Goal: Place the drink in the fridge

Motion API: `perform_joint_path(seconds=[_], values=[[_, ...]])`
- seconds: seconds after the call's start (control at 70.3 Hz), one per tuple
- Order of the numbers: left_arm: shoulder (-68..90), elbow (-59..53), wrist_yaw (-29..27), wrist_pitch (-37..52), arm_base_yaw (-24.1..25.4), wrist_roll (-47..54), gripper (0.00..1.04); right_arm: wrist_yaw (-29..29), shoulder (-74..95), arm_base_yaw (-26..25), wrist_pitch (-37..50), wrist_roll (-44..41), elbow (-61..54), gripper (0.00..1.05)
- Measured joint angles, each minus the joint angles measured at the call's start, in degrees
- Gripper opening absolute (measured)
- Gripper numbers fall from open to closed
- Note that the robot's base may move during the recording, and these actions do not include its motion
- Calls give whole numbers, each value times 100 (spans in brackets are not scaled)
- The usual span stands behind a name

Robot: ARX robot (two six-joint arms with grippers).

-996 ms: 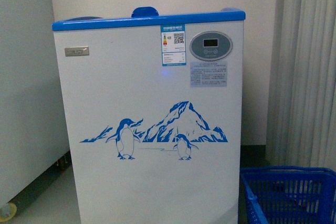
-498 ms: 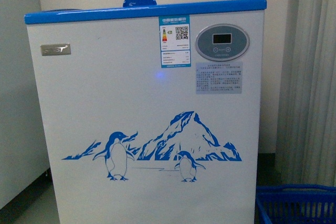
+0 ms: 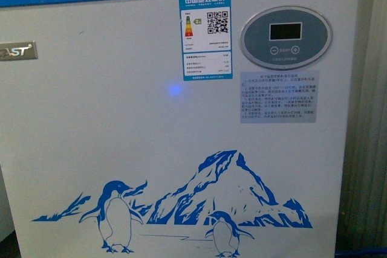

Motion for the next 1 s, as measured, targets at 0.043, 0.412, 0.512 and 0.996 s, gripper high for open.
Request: perform_joint_path(seconds=[0.043,0.412,0.512,0.996], values=[[-2,-2,0,0,0,0,97,0,0,0,0,-2,0,97],[-2,-2,0,0,0,0,97,446,5003,-1458,-149,240,1113,97],[-2,0,0,0,0,0,97,291,7200,-2024,1272,-118,1550,97],[-2,-2,0,0,0,0,97,951,13296,-2120,3010,-138,4389,97]])
